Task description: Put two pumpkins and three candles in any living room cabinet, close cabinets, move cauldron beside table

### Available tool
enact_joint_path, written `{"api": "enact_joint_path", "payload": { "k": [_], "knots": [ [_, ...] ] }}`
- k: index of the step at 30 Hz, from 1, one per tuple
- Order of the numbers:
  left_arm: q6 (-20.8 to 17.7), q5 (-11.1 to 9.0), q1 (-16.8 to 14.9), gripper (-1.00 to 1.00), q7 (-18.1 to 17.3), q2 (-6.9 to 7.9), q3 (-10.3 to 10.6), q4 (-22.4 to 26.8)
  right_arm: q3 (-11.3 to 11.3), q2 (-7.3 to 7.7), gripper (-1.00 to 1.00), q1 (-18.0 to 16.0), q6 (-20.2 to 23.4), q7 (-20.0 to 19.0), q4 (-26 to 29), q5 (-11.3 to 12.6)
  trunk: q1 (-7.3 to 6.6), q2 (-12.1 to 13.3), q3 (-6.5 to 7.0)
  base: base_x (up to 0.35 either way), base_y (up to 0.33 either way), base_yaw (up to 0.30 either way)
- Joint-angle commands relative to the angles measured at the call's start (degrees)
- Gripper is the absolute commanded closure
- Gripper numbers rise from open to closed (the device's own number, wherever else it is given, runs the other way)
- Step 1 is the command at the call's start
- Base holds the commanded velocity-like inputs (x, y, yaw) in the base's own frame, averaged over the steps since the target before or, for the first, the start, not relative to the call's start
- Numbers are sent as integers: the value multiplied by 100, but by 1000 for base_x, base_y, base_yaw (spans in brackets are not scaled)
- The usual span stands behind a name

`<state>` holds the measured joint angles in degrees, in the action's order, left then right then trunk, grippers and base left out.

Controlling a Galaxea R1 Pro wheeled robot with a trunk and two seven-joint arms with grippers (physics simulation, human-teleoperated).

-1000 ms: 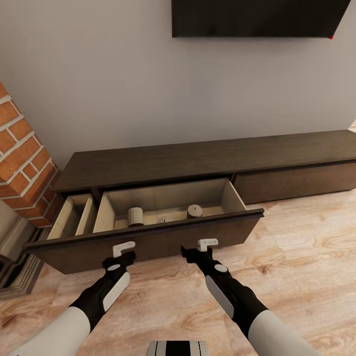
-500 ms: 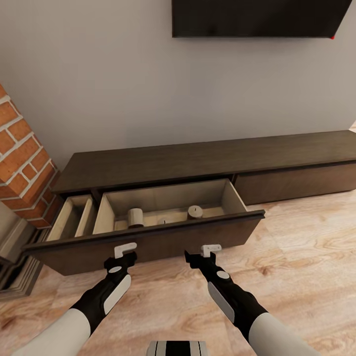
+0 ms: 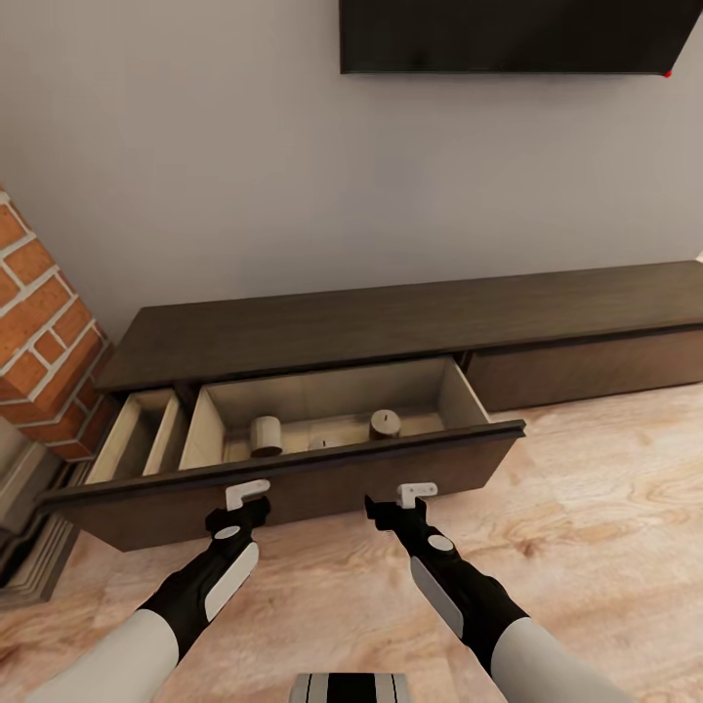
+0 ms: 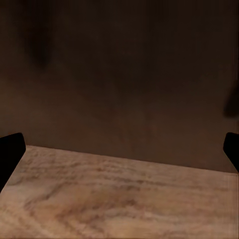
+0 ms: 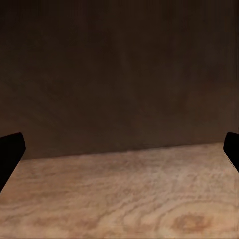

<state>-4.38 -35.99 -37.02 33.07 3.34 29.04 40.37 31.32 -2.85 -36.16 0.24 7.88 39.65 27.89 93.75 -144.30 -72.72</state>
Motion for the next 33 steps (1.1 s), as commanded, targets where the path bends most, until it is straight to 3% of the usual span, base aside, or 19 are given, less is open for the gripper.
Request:
{"api": "enact_joint_path", "payload": {
  "k": [1, 33],
  "knots": [
    [-28, -4, -7, -100, 50, 9, 44, 15, 32, 4, -100, -5, 3, 47, 7, 50, 1, -2, -4, 215, 0, 0],
    [-28, -4, -7, -100, 50, 17, 43, 15, 32, 4, -100, -5, 5, 47, 7, 51, 1, -2, -4, 213, 0, 0]
  ]
}}
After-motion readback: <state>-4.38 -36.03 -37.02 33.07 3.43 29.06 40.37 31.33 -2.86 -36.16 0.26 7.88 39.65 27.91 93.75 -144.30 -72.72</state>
